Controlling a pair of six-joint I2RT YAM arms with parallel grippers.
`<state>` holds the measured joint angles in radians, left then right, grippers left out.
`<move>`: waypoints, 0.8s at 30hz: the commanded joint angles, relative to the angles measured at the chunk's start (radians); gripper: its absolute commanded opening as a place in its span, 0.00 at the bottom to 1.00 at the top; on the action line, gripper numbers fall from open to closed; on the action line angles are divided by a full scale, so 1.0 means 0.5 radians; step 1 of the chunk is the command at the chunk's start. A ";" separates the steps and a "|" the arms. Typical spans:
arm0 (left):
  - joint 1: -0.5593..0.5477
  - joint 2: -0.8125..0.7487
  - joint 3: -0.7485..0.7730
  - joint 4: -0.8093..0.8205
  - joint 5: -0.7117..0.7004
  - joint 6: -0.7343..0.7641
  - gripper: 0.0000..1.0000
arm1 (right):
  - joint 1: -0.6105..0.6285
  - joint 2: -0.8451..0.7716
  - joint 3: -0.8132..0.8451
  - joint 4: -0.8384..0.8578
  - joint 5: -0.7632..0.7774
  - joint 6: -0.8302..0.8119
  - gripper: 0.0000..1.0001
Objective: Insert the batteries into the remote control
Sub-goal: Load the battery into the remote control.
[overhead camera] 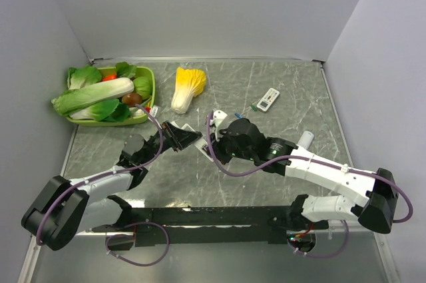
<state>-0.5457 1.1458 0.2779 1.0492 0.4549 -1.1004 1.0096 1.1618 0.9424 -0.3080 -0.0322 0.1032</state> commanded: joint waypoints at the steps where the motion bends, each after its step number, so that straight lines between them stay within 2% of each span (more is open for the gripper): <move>1: -0.016 -0.049 0.107 0.267 0.084 -0.094 0.02 | -0.059 -0.050 -0.062 -0.093 0.028 -0.041 0.00; 5: -0.016 -0.052 0.110 0.291 0.044 -0.091 0.02 | -0.062 -0.035 -0.062 -0.129 -0.135 -0.080 0.00; 14: -0.019 0.077 0.116 0.527 0.066 -0.201 0.02 | -0.062 0.014 -0.020 -0.181 -0.187 -0.120 0.00; 16: -0.028 0.092 0.119 0.543 0.060 -0.217 0.02 | -0.062 0.039 -0.007 -0.194 -0.196 -0.124 0.02; 24: -0.050 0.098 0.141 0.509 0.035 -0.211 0.02 | -0.059 0.079 0.033 -0.243 -0.138 -0.105 0.19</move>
<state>-0.5579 1.2152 0.2802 1.1179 0.4747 -1.1301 0.9874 1.1702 0.9386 -0.3279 -0.1253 0.0677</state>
